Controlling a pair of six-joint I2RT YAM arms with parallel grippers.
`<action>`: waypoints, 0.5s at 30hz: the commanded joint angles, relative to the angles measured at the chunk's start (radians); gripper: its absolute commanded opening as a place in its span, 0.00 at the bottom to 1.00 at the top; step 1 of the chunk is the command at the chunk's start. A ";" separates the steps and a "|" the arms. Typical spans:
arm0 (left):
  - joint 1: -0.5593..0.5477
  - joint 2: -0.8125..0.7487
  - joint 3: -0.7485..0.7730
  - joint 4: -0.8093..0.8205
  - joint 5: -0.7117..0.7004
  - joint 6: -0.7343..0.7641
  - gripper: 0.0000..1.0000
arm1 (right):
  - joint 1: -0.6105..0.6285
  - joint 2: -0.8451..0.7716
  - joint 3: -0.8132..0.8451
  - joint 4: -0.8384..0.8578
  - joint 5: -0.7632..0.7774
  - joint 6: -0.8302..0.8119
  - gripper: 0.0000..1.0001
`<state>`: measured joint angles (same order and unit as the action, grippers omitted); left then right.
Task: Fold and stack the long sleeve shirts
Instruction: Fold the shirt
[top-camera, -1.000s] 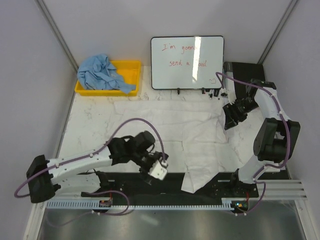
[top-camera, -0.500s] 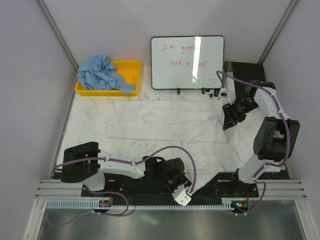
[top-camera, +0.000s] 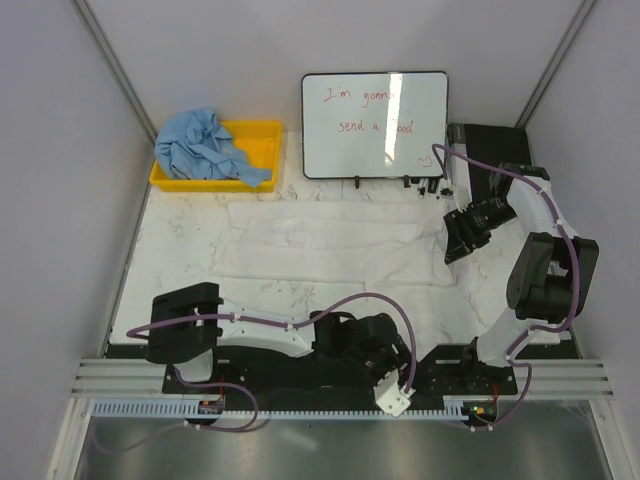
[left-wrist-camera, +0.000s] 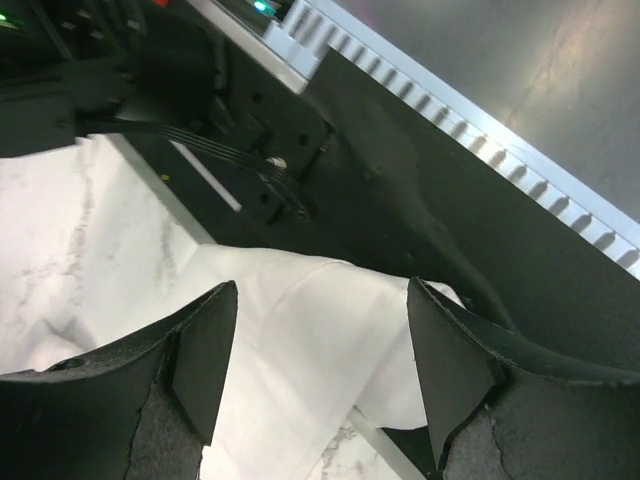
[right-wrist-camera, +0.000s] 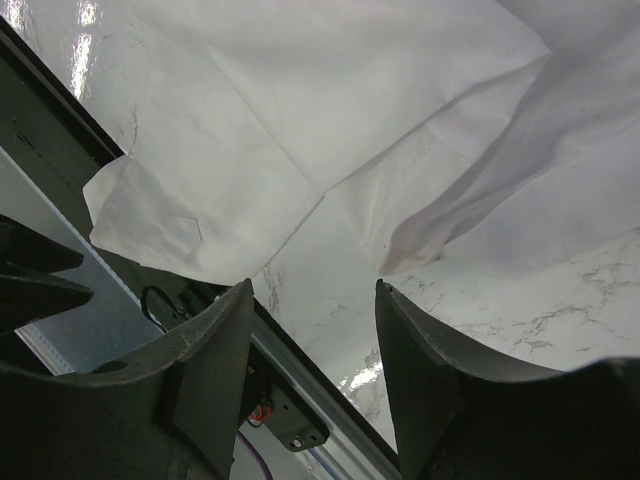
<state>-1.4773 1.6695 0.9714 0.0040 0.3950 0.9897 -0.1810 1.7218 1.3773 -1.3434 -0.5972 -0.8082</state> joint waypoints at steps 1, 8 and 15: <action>0.003 0.052 -0.005 0.002 0.044 0.095 0.76 | -0.002 -0.005 -0.004 -0.007 -0.027 -0.017 0.60; 0.037 0.130 0.058 -0.111 0.073 0.092 0.73 | -0.002 0.002 -0.004 -0.011 -0.041 -0.022 0.61; 0.092 0.139 0.078 -0.107 0.094 0.073 0.31 | -0.002 -0.004 0.005 -0.020 -0.033 -0.026 0.60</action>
<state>-1.4067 1.8172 1.0260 -0.1032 0.4530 1.0473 -0.1810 1.7226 1.3766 -1.3437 -0.5983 -0.8097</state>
